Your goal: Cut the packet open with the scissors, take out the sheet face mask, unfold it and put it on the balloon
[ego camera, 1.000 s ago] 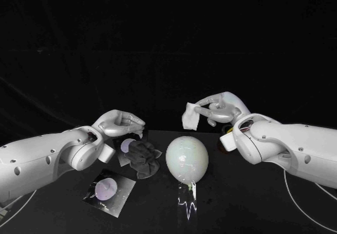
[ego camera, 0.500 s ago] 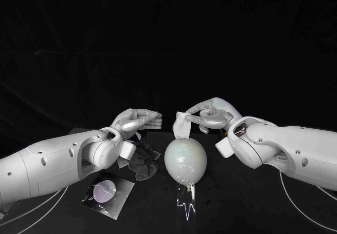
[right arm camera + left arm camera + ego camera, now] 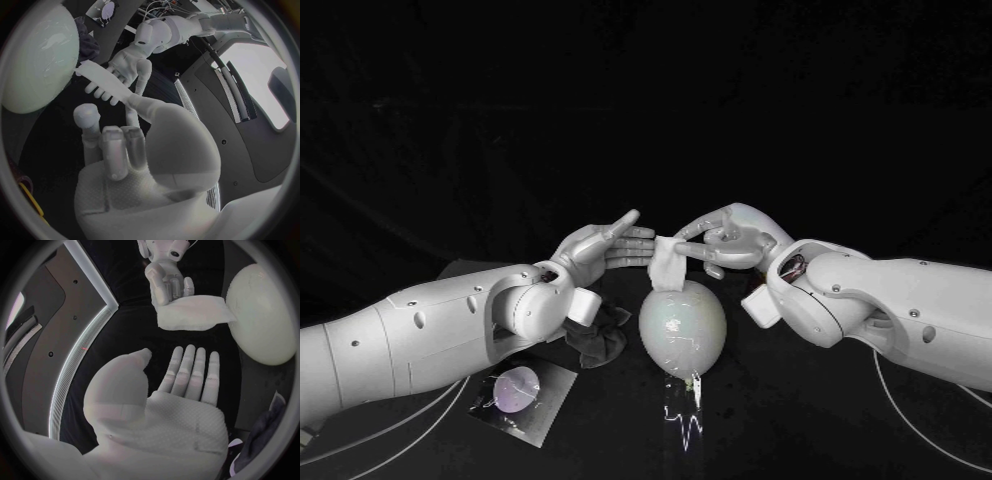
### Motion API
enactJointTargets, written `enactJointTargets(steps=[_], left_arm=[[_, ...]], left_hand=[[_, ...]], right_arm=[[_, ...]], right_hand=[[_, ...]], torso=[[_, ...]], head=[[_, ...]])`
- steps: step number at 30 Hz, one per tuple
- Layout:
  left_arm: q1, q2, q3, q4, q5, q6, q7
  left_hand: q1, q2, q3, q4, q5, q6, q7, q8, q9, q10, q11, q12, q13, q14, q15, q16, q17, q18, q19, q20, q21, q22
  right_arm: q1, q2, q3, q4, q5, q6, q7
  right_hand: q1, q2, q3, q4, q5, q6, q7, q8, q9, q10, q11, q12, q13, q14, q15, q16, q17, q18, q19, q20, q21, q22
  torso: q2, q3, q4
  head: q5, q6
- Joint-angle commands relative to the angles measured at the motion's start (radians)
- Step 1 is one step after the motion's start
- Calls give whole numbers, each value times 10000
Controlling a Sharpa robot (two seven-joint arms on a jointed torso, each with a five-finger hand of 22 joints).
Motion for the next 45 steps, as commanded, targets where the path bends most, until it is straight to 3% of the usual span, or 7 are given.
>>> enactJointTargets(steps=[1, 8, 18, 31, 36, 41, 45], left_arm=[[-5, 128, 18, -6, 600, 724, -170], [-17, 298, 24, -20, 765, 1069, -279], [-21, 250, 26, 3, 805, 1325, -416], [-20, 158, 25, 29, 331, 978, -705], [-20, 152, 25, 57, 152, 959, -832], [-20, 143, 24, 68, -130, 1097, -893], [-21, 140, 24, 70, -248, 1200, -896]], left_hand=[[-164, 114, -157, -13, 16, -76, 563, -95, -17, -106, 0, -52, 10, 12, 9, -78, -16, -44, 247, -19, 68, 38], [-312, 390, -452, -14, 8, -63, 583, -169, -6, -161, -10, -35, 16, 369, -53, -34, 13, 190, 735, -34, 159, 78], [-354, 731, -929, -17, 13, 433, 495, -33, 115, 391, -163, 164, 50, 1209, -282, 176, 147, 550, 1526, -36, 251, 76], [-181, 883, -1278, -28, 15, 686, 487, -11, 159, 674, -210, 184, 38, 1544, -363, 208, 226, 631, 2247, -142, 417, 113], [591, 753, -1359, -53, 14, 700, 475, -82, 151, 691, -205, 116, 30, 1642, -382, 171, 256, 625, 2501, -207, 375, 69], [2494, 562, -851, -789, 25, 752, 349, -126, 150, 773, -309, 95, 33, 1742, -445, 137, 288, 622, 2616, -239, 269, 39], [3018, 448, -669, -935, 26, 903, 276, -100, 164, 843, -361, 90, 31, 1807, -480, 127, 307, 618, 2625, -242, 200, 32]], right_arm=[[-13, 70, 6, -12, -28, 335, 198], [-28, 184, 7, -122, 62, 315, 272], [-33, 203, 8, -449, 119, 161, 326], [-33, 138, 12, -646, 185, -50, 414], [-33, 144, 13, -668, 197, -61, 417], [-33, 153, 13, -720, 189, -104, 386], [-33, 156, 14, -764, 180, -145, 359]], right_hand=[[-22, 94, 2, -34, 65, 40, 7, 92, 389, 1062, -50, 34, 2635, 1046, -79, 35, 2634, 153, 2, -36, -19, 0], [-22, 99, 0, -39, 68, 36, 6, 93, 391, 1062, -49, 34, 2635, 1046, -78, 35, 2634, 153, -1, -37, -22, -1], [-24, 100, -3, -41, 67, 35, 6, 94, 392, 1062, -49, 34, 2635, 1046, -77, 35, 2634, 150, 11, -37, -10, 8], [-25, 104, -8, -49, 66, 30, 6, 97, 395, 1062, -48, 34, 2635, 1046, -75, 35, 2634, 138, 52, -38, 36, 41], [-25, 104, -8, -49, 66, 30, 6, 97, 395, 1062, -48, 34, 2635, 1046, -75, 35, 2634, 138, 52, -38, 36, 41], [-23, 108, -10, -57, 67, 27, 5, 99, 398, 1062, -48, 34, 2635, 1046, -74, 35, 2634, 139, 48, -40, 31, 39], [-23, 108, -10, -57, 67, 27, 5, 99, 398, 1062, -48, 34, 2635, 1046, -74, 35, 2634, 139, 48, -40, 31, 39]], torso=[[-8, 0, 7], [2, -4, 10], [-7, 3, 8], [-3, 1, 3], [-9, 3, 5], [-8, 1, 0], [-2, -2, 1]], head=[[10, 49], [18, 88], [22, 16], [30, -21], [26, -37], [28, -44], [22, -38]])
